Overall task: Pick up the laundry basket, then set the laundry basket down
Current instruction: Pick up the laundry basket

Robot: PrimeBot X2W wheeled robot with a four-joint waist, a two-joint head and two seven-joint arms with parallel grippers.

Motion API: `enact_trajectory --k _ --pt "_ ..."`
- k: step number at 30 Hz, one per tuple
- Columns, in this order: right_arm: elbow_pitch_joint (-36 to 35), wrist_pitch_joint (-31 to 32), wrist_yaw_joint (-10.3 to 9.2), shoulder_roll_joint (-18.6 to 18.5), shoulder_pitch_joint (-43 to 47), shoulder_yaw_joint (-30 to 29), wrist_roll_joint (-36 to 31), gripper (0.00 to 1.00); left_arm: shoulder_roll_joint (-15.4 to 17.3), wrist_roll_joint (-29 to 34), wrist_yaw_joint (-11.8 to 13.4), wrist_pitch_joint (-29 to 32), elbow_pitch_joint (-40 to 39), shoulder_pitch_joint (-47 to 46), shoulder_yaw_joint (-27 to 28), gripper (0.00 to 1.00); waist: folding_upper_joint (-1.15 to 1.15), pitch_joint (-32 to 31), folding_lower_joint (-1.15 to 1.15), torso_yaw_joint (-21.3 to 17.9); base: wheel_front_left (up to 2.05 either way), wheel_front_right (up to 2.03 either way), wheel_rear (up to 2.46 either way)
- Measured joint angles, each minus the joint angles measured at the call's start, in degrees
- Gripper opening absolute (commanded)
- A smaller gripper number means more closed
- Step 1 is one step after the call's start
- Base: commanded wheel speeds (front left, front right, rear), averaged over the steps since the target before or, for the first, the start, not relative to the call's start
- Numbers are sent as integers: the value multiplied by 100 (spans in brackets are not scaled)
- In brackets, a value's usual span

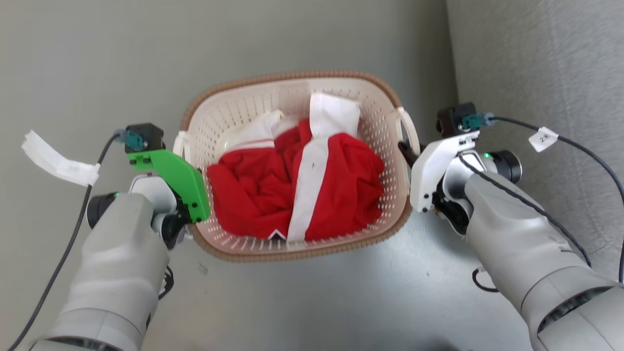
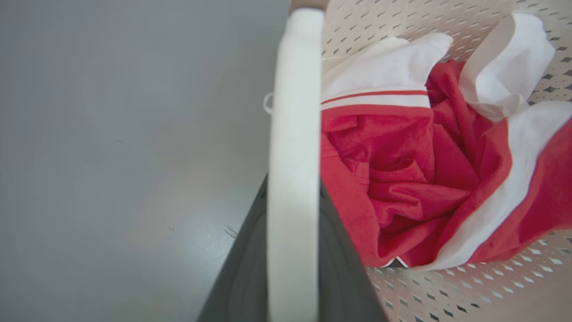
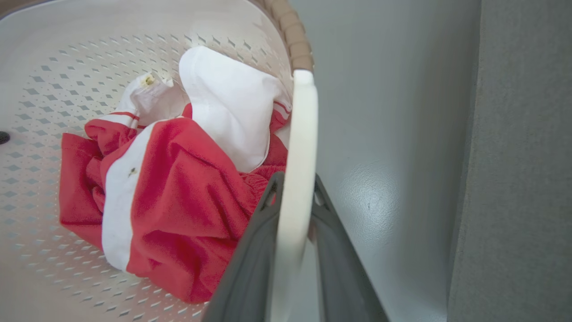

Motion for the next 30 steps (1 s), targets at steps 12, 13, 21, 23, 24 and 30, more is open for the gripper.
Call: enact_trajectory --k 12,13,21,23,24,30 --pt "5 671 9 25 554 226 448 0 -33 -291 0 514 160 500 -126 0 0 -1072 0 -28 0 0 0" --pt "-14 721 9 25 620 250 475 0 -34 -318 0 543 169 550 -133 0 0 -1157 0 -29 0 0 0" --pt "-107 1085 9 25 955 430 748 0 -38 -433 0 797 268 911 -145 0 0 -1737 0 -36 0 0 0" --pt "-108 1179 9 26 1052 476 789 0 -47 -528 0 864 296 1015 -151 0 0 -1906 0 -38 0 0 0" --pt "-108 1215 9 26 1098 494 800 0 -49 -554 0 867 301 1074 -155 0 0 -1988 0 -39 0 0 0" --pt "-101 1497 10 27 1428 582 1027 0 -71 -634 0 1066 336 1399 -167 0 0 -2487 0 -40 0 0 0"
